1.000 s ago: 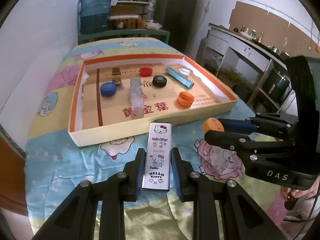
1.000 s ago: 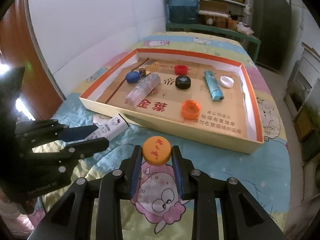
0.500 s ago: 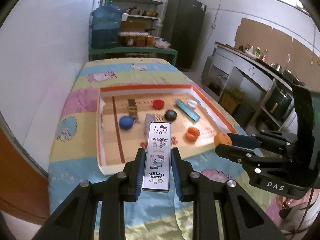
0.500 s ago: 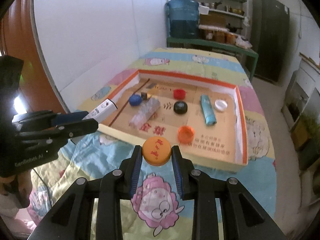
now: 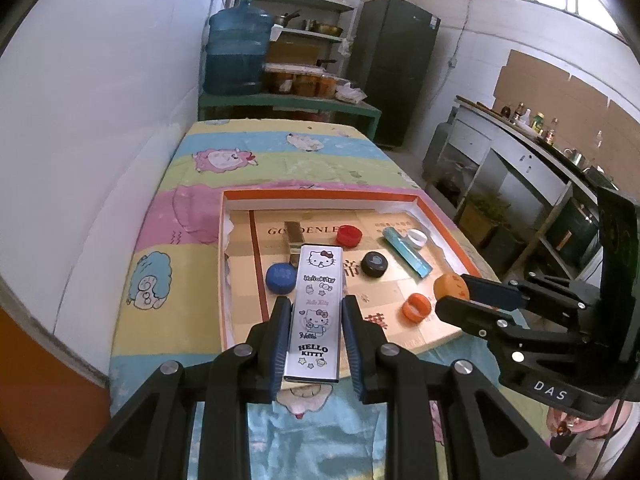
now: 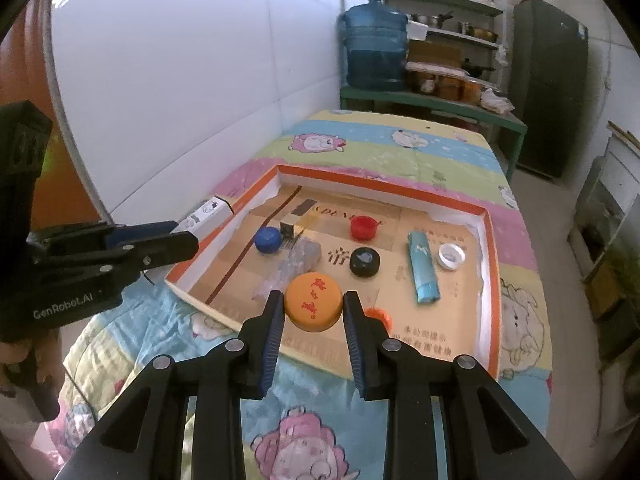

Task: Organize rigid objects
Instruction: 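Lift and carry the orange cap and Hello Kitty box over the tray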

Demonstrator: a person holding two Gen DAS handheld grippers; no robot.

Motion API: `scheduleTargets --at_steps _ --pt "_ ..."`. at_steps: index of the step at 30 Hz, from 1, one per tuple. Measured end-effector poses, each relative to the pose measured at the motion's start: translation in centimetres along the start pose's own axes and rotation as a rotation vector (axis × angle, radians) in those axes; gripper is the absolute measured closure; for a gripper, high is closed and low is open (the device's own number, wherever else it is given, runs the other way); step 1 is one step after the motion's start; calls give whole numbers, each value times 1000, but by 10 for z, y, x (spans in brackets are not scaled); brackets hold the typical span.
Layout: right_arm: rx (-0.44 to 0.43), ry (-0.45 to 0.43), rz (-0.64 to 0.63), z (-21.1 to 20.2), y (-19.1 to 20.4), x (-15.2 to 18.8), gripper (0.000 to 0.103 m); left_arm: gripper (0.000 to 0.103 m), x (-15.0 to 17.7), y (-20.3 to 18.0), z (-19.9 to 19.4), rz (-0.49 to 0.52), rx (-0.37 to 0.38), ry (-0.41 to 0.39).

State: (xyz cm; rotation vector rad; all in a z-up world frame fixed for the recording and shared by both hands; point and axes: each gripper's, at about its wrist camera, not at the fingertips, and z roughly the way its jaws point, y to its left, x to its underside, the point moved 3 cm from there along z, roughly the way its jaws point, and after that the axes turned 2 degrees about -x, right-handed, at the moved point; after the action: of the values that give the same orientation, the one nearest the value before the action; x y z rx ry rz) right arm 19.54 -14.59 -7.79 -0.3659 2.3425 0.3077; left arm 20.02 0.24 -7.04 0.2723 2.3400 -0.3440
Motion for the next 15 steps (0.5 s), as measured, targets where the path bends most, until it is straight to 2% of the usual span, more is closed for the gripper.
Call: scheduleTargets --at_steps 15 --pt "-30 49 8 51 -18 -14 73 77 1 11 47 -5 -33 85"
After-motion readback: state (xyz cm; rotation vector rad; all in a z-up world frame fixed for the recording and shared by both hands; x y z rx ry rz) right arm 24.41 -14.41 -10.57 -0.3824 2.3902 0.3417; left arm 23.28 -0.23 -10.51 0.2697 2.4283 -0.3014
